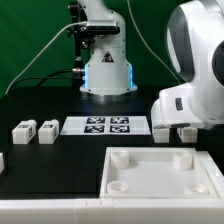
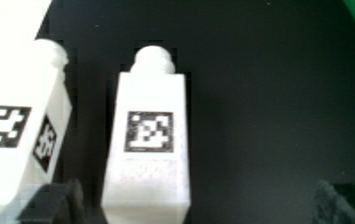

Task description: Assemble one leg

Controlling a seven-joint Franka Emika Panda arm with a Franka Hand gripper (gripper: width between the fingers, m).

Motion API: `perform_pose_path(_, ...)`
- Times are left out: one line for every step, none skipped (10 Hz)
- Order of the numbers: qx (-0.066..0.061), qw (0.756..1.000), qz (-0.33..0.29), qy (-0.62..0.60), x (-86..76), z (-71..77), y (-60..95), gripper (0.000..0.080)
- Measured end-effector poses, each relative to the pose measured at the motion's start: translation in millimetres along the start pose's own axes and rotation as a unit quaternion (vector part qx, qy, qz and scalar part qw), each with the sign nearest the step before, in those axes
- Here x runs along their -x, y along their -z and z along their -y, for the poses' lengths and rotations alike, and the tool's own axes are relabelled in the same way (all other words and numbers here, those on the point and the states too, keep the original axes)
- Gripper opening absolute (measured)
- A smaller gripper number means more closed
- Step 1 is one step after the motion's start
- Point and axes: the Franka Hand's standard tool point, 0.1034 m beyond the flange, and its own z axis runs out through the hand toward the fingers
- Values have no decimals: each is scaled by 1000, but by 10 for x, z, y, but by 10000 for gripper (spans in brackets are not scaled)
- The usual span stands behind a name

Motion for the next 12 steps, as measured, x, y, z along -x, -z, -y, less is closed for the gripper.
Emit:
perform_pose_path(2, 1000, 0, 1, 9, 12, -52, 649)
perform_pose_path(3, 1000, 2, 0, 13, 9, -93, 649)
perform_pose_path(3, 1000, 2, 0, 9, 1, -135, 649)
perform_pose_path(5, 1000, 3, -1, 3, -1, -196, 649)
perform_pose_path(6, 1000, 6, -1, 16, 3, -227, 649)
perform_pose_path(7, 1000, 6, 0, 17, 5, -233, 649)
perform_pose_path(7, 1000, 7, 0, 20, 7, -236, 649)
perform_pose_path(7, 1000, 8, 1, 21, 3, -236, 649)
perform_pose_path(6, 1000, 9, 3, 23, -14, -233, 649)
perform_pose_path(5, 1000, 11, 3, 22, -41, -229, 649)
perform_pose_path(4, 1000, 11, 3, 18, -57, -225, 649)
perform_pose_path(4, 1000, 10, 3, 14, -73, -221, 649)
